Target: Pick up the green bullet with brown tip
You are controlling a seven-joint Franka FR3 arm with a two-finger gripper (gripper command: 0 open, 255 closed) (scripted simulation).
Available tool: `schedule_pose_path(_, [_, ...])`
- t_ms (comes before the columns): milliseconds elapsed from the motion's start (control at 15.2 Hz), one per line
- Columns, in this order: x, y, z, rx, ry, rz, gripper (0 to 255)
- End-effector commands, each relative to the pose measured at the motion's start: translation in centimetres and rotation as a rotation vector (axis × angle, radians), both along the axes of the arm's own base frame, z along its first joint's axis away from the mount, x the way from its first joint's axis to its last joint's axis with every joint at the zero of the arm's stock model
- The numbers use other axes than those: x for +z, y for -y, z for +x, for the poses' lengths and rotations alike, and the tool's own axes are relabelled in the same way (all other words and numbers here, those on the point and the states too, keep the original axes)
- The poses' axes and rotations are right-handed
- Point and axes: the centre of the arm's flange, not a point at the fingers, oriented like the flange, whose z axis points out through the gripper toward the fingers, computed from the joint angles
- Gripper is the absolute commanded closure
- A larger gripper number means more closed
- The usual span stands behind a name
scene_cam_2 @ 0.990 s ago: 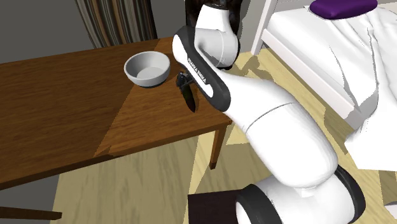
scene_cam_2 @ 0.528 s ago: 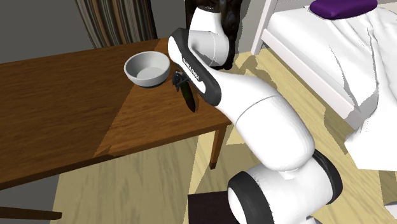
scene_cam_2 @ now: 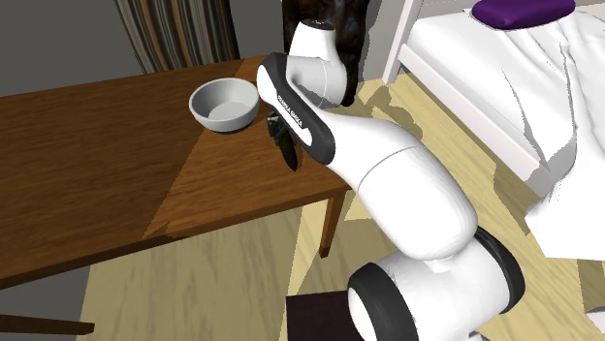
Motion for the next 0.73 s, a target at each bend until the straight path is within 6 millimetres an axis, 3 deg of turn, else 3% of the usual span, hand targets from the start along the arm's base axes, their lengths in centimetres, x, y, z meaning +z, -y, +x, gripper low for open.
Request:
schedule_pose_path(0, [0.0,0.0,0.0,0.0,0.0,0.0,255])
schedule_pose_path(330, [0.0,0.0,0.0,0.0,0.0,0.0,255])
schedule_pose_path(660, [2.6,0.0,0.0,0.0,0.0,0.0,255])
